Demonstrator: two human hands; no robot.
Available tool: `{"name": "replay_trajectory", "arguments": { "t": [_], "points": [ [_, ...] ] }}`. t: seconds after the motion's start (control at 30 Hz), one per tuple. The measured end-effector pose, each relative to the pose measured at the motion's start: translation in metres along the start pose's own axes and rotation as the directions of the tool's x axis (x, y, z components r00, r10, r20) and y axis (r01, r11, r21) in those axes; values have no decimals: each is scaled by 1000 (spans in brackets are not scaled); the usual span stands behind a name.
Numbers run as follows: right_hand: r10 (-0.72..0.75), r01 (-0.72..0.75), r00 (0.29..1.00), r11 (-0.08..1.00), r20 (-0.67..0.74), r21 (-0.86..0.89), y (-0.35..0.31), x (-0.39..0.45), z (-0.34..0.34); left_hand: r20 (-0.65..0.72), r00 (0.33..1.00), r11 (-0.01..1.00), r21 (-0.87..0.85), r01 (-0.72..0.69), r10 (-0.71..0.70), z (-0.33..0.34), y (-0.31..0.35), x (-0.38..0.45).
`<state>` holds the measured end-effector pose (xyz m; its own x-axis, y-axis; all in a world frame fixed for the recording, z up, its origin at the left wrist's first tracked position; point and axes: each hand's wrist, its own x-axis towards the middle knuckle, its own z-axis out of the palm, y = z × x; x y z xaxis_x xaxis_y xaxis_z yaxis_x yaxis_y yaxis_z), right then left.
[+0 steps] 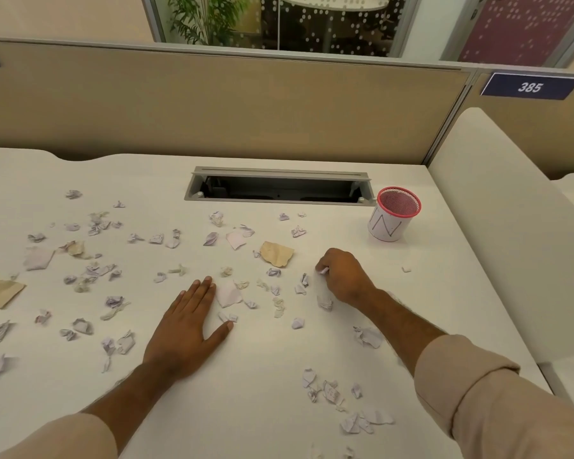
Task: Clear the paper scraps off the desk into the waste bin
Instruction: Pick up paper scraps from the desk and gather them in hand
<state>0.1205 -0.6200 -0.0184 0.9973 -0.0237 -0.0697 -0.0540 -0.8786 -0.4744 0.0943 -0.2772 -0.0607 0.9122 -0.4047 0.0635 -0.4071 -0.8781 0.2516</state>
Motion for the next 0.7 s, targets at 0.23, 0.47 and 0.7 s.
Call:
{"name": "replay_trajectory", "arguments": {
  "t": [0.23,0.47,0.7],
  "points": [
    [-75,72,975,997,211,21,-42,-23,4,-4,1000,1000,0,1,-1,1,-1,1],
    [-167,207,953,968,252,-141,-57,-43,20,-9,1000,1000,-3,-5,4,1,-1,0],
    [-184,212,964,968,194,-135,-48,-43,23,-3,1000,1000,-12,-3,3,1,0,1]
  ]
}}
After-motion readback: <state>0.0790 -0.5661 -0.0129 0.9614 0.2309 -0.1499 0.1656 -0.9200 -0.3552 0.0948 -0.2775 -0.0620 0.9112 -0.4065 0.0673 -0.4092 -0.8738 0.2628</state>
